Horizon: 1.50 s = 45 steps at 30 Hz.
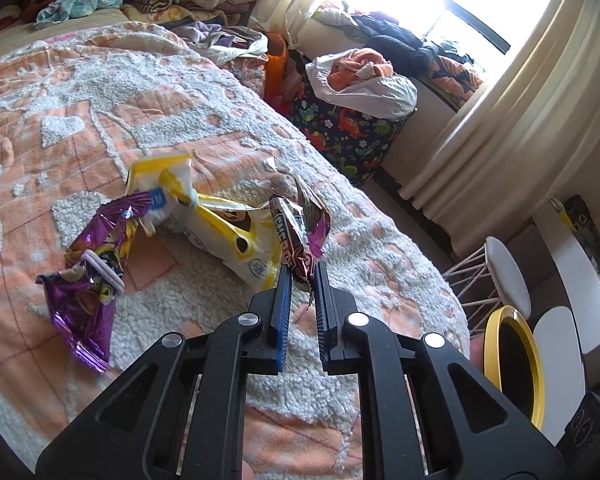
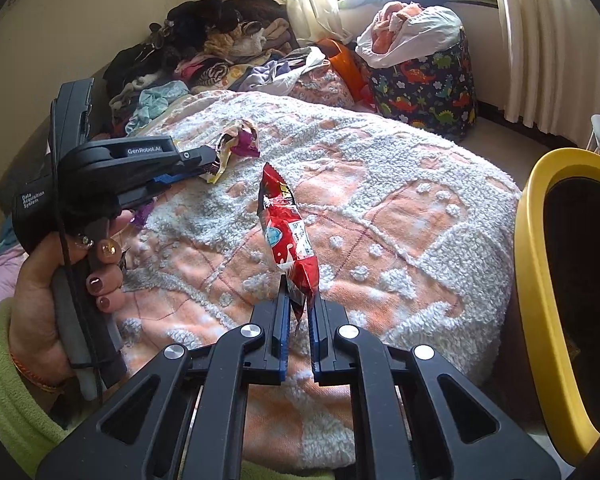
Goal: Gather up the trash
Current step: 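Grasp the brown snack wrapper with the left gripper while the right gripper grasps the red wrapper, then carry both wrappers in the grippers over the yellow bin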
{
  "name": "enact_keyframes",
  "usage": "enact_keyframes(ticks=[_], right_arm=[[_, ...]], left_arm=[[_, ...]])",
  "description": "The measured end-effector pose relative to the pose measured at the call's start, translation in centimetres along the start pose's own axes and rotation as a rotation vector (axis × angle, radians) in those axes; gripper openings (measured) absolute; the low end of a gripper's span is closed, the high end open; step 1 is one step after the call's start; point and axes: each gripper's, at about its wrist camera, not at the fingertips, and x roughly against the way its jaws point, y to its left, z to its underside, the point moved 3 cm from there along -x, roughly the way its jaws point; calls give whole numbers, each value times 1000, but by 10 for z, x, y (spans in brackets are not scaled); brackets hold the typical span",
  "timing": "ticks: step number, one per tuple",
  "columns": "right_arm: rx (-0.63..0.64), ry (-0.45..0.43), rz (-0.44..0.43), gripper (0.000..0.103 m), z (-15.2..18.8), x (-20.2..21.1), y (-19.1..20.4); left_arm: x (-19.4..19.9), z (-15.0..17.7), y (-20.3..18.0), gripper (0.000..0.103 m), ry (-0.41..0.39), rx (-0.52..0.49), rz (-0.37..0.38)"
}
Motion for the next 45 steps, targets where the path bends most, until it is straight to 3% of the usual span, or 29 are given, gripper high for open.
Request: enact_keyframes(ticks=[8,20,45], right_arm=[[-9,-11,-2,7,-1,10,-2],[-25,-46,-4,7,-5,28,-9],[-61,-160,19,7,-15,81,-26]], left_arm=[[7,16,-23,5,24,-90,30],[20,33,-37,5,44,-144,52],[52,45,-90,5,11,-282,109]])
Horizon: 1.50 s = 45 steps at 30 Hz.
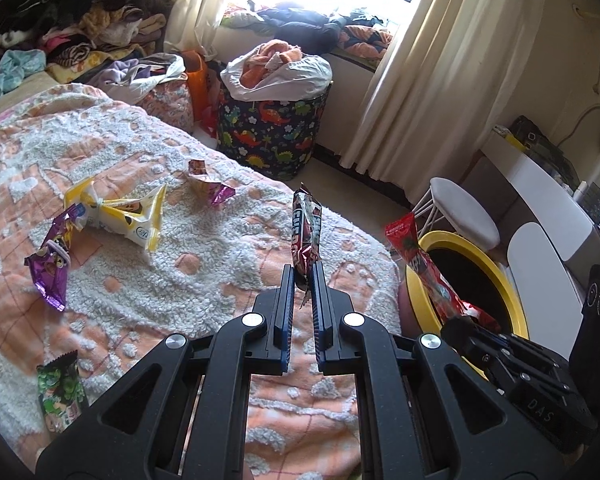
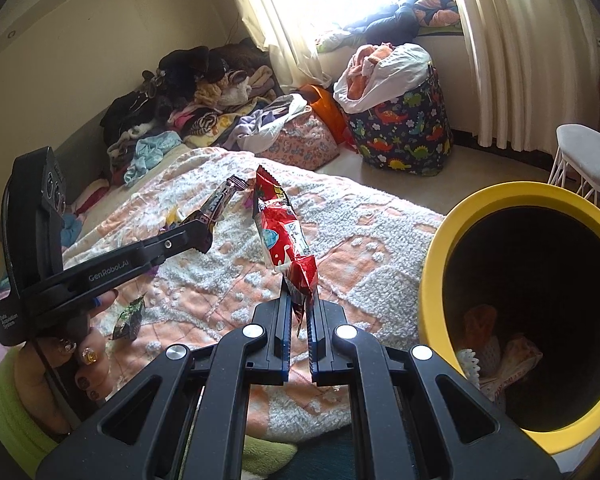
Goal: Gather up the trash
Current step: 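Carry both wrappers in the grippers over the yellow bin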
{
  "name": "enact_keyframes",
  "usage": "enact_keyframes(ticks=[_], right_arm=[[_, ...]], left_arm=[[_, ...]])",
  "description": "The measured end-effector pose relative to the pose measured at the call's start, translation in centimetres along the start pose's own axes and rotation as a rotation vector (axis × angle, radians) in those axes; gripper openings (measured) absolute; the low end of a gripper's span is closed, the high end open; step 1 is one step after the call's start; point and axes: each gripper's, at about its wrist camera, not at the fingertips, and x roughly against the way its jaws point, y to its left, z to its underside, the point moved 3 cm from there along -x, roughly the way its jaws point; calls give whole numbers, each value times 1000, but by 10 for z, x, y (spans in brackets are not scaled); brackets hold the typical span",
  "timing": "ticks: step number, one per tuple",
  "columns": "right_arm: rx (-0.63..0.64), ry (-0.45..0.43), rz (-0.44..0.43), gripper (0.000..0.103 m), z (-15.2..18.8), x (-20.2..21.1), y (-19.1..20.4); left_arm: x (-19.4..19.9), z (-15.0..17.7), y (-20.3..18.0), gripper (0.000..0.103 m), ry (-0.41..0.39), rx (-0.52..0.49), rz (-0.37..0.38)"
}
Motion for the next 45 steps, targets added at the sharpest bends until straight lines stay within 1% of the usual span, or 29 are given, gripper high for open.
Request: enact_keyframes(ticks=[10,19,30,45], right_arm=[[-20,-33,12,7,-4,15,-10],[-54,-62,30,7,-9,25,-27],[-85,-103,91,7,-14,38,-50],[-148,-145,144,7,-19,53,-85]], left_arm=[[5,-1,-16,5,-7,-32,20],[4,1,-27,5,0,-54,37],[5,2,-47,5,-5,-93,61],[5,6,-74,5,0,-147,92]])
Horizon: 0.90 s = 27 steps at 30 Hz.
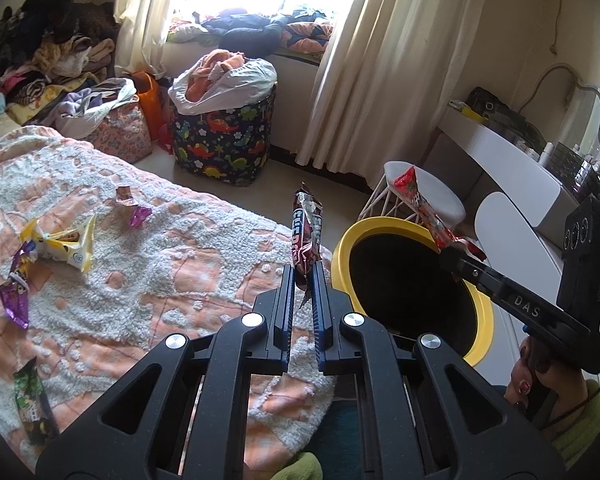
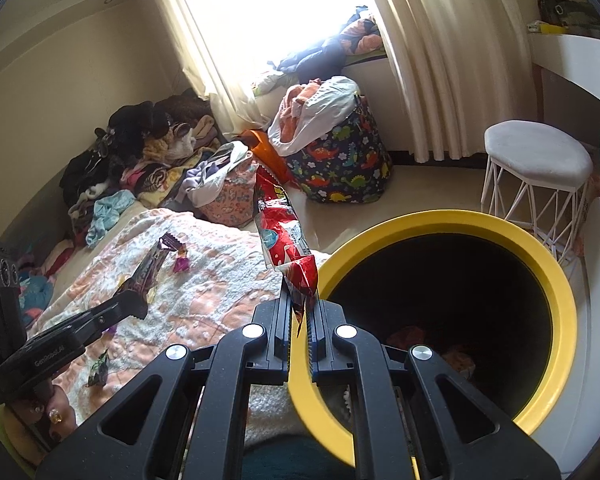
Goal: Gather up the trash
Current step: 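Carry both wrappers in the grippers over the yellow bin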
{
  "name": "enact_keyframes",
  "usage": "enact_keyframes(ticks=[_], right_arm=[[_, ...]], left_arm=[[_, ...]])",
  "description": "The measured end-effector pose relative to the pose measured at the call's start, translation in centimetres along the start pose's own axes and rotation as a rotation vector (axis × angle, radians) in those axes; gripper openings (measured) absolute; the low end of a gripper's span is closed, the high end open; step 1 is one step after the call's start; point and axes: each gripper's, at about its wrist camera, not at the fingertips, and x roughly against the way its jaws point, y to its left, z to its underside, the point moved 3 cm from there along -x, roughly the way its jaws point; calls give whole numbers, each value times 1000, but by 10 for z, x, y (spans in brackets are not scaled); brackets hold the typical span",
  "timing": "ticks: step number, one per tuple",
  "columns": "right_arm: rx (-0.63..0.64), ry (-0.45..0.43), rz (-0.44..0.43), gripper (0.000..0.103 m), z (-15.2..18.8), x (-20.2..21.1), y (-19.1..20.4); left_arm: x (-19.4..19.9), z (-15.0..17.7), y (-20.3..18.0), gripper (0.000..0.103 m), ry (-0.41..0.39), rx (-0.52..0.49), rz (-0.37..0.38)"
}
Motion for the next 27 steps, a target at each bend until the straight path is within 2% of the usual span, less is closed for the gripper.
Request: enact_keyframes(ticks=[27], right_arm=[[-124,-48,102,7,-5,14,-59]], left_arm=[[-20,11,-52,5,49,-103,87]])
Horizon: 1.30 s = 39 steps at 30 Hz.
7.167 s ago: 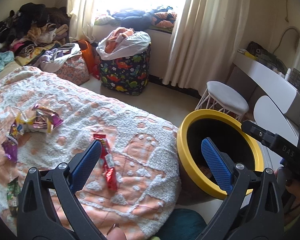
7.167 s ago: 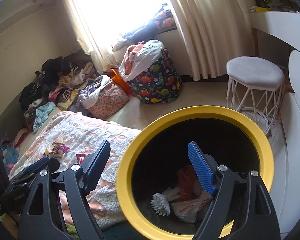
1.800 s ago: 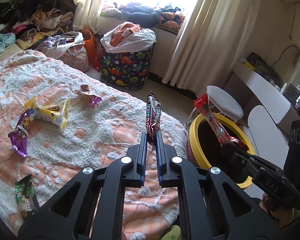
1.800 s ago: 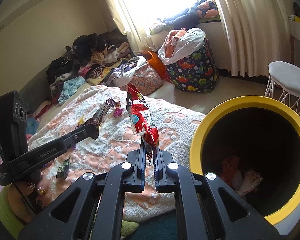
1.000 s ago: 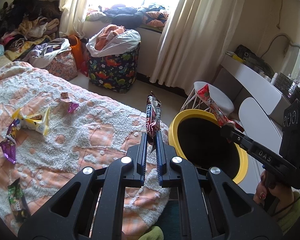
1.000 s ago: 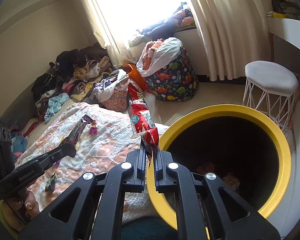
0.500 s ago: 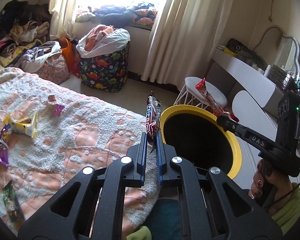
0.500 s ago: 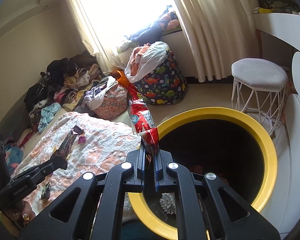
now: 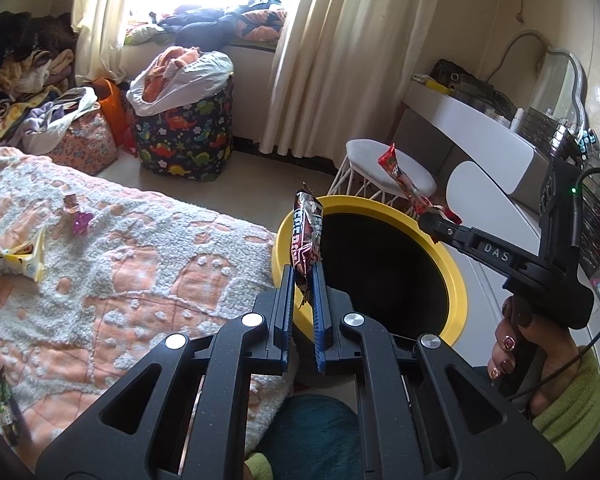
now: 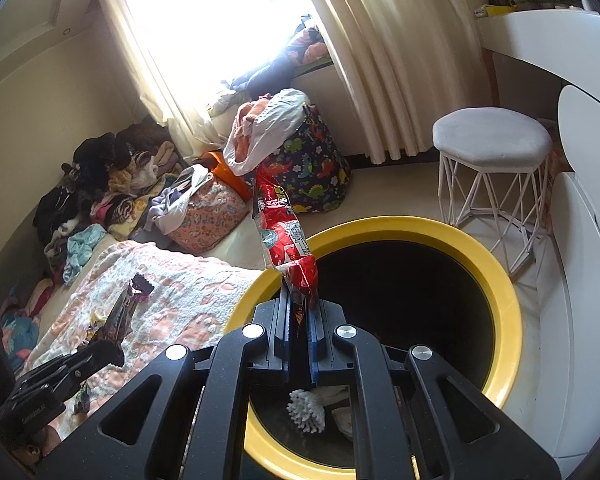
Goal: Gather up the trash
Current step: 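Carry both wrappers in the grippers over the yellow bin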
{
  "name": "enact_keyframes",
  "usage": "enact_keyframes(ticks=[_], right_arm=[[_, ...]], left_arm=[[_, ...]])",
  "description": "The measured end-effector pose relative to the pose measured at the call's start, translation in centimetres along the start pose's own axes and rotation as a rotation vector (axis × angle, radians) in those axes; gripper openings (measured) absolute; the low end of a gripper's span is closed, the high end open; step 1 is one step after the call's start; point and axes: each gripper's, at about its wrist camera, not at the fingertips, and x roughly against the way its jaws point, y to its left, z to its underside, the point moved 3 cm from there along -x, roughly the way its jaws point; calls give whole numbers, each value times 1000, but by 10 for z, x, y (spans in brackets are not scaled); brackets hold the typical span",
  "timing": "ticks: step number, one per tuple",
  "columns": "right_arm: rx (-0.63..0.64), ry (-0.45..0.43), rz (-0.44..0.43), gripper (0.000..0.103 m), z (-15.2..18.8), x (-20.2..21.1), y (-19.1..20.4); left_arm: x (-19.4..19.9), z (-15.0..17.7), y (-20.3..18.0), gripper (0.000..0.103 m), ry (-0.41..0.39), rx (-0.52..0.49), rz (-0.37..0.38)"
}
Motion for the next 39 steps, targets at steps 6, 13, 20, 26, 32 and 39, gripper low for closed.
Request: enact_keyframes(ticks=[6,13,20,26,32,39], right_arm=[[-32,0,23,7,-1,0,-13],[-66,4,51,7,1,-3,-25],[-101,16,73,7,2,-7,-39],[-121,38,82,7,5,-12,-49],[-140,60,85,7,8,-16,-55],[-162,87,87,7,11,-21,-62]], left_arm=[[-10,4,-14,5,19,-28,24],[-20,9,-26,5,43,-51,39],[-30,16,-36,5,64,-74,51],[-42,19,-44,5,82,-96,60],[-59,20,-49,5,111,-109,66],[-79,19,-46,5,143,-100,53]])
